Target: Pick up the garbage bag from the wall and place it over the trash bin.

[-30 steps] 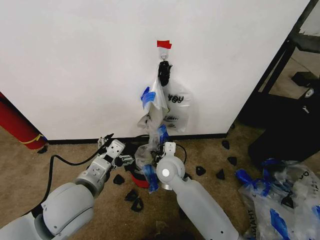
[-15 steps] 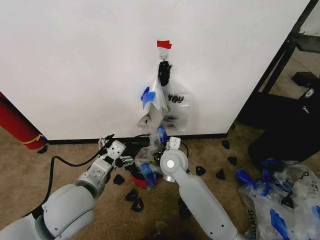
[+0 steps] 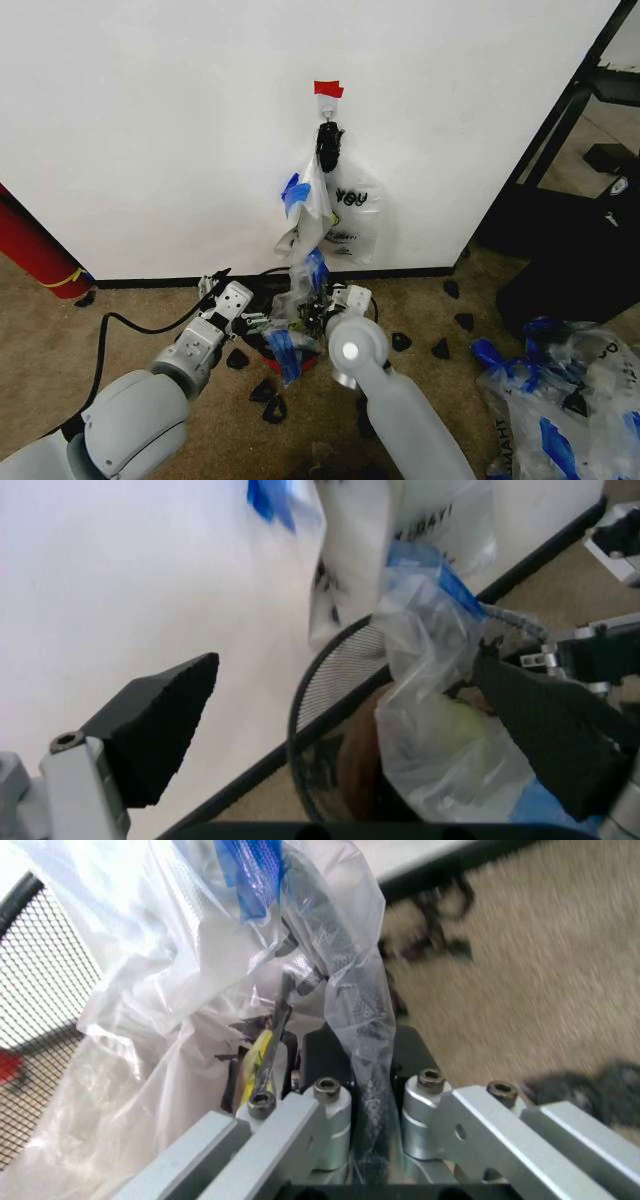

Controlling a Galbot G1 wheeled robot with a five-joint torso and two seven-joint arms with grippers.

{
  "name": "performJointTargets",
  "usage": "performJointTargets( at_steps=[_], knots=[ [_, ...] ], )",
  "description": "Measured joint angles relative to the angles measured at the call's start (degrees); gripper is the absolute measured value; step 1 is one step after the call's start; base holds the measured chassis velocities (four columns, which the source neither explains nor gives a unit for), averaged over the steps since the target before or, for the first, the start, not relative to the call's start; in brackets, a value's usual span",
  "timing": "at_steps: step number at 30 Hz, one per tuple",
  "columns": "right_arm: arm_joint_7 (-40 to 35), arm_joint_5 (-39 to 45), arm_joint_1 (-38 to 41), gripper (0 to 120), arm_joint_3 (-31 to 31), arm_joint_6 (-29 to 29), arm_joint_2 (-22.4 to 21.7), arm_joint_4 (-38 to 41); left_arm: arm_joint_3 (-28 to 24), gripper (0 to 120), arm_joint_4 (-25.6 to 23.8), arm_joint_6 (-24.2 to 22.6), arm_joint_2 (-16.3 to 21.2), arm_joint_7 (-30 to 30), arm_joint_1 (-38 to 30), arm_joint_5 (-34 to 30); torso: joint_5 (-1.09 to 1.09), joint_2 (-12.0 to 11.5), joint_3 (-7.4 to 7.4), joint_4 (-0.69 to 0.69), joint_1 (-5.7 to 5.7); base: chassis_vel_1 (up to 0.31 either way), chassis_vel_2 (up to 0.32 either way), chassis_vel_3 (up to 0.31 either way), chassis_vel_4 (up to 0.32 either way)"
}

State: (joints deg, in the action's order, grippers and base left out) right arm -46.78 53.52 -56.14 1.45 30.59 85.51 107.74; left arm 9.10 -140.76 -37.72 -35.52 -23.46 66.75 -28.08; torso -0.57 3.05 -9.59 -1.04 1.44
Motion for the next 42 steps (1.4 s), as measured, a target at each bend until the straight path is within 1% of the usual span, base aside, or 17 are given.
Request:
performJointTargets(
  at_steps=[5,7,10,13,14,18,19,20,24,25,27,29,34,37,38,40,42],
  knots=[
    [7.5,-7.5,-3.9,1,-0.1,-4.1,0.3,3.0,0.1,100,-1.1,0.0,0.3,0.0,-1.7,-1.7,0.0,0.0,0.0,0.01,0.0,0.0,0.0,0.0,0.0],
    [8.4,-8.8,-4.7,1,0.0,-4.5,0.4,3.8,0.4,100,-1.6,0.0,0.5,-0.1,-2.2,-2.7,0.0,0.0,0.0,0.01,0.0,0.0,0.0,0.0,0.0],
    [10.1,-11.8,-6.5,1,0.4,-4.9,0.3,5.4,1.1,100,-2.5,0.0,1.3,-0.6,-3.4,-5.9,0.0,0.0,0.0,0.01,0.0,0.0,0.0,0.0,0.0],
    [12.1,-19.1,-9.0,1,1.6,-5.8,1.1,6.3,0.9,100,-2.6,0.4,3.0,-0.9,-7.2,-12.0,0.0,0.0,0.0,0.02,0.0,0.0,0.0,0.0,0.0],
    [12.1,-19.1,-9.0,1,1.6,-5.8,1.1,6.3,0.9,100,-2.6,0.4,3.0,-0.9,-7.2,-12.0,0.0,0.0,0.0,0.02,0.0,0.0,0.0,0.0,0.0],
    [13.7,-25.1,-10.3,1,2.4,-7.8,3.0,5.2,-1.1,100,-2.6,0.6,4.0,-0.9,-13.5,-20.0,0.0,0.0,0.0,0.0,0.0,0.0,0.0,0.0,0.0],
    [14.3,-26.3,-10.4,1,2.6,-8.6,3.4,4.8,-1.4,100,-2.6,0.7,4.0,-0.9,-14.8,-21.8,0.0,0.0,0.0,0.0,0.01,0.0,0.0,0.0,0.0],
    [14.3,-26.3,-10.4,1,2.6,-8.6,3.4,4.8,-1.4,100,-2.6,0.7,4.0,-0.9,-14.8,-21.8,0.0,0.0,0.0,0.0,0.01,0.0,0.0,0.0,0.0],
    [16.0,-30.2,-11.3,1,3.2,-10.6,3.8,5.1,-2.9,100,-2.6,1.7,3.8,-1.9,-19.6,-31.3,0.0,0.0,0.0,0.01,0.01,0.0,0.0,0.0,0.0],
    [16.0,-30.2,-11.3,1,3.2,-10.6,3.8,5.1,-2.9,100,-2.6,1.7,3.8,-1.9,-19.6,-31.3,0.0,0.0,0.0,0.01,0.01,0.0,0.0,0.0,0.0],
    [16.5,-32.0,-12.2,1,3.3,-11.1,3.6,5.8,-3.5,97,-2.6,2.5,3.4,-2.1,-21.7,-35.7,0.0,0.0,0.0,0.01,0.01,0.0,0.0,0.0,0.0],
    [16.8,-33.8,-13.4,1,3.3,-11.6,3.4,6.6,-4.2,96,-2.6,3.2,2.9,-2.1,-23.1,-38.3,0.0,0.0,0.0,0.0,0.01,0.0,0.0,0.0,0.0],
    [17.8,-36.1,-15.8,1,3.1,-13.6,2.5,7.6,-4.7,96,-2.6,4.0,2.4,-1.6,-23.3,-39.8,0.0,0.0,0.0,0.01,0.01,0.0,0.0,0.0,0.0],
    [18.6,-37.2,-19.0,1,2.0,-16.0,1.2,9.1,-5.1,95,-2.6,5.1,2.6,0.4,-23.4,-40.0,0.0,0.0,0.0,0.01,0.01,0.0,0.0,0.0,0.0],
    [18.6,-37.2,-19.0,1,2.0,-16.0,1.2,9.1,-5.1,95,-2.6,5.1,2.6,0.4,-23.4,-40.0,0.0,0.0,0.0,0.01,0.01,0.0,0.0,0.0,0.0],
    [19.0,-37.7,-20.7,1,0.9,-17.9,0.8,9.9,-7.6,95,-2.6,5.3,2.2,1.0,-25.4,-39.9,0.0,0.0,0.0,0.02,0.0,0.0,0.0,0.0,0.0],
    [19.2,-37.8,-21.5,1,0.0,-19.1,0.6,10.3,-11.1,95,-2.3,5.1,1.0,1.0,-28.5,-39.6,0.01,0.0,0.0,0.01,0.0,0.0,0.0,0.0,0.0]
  ],
)
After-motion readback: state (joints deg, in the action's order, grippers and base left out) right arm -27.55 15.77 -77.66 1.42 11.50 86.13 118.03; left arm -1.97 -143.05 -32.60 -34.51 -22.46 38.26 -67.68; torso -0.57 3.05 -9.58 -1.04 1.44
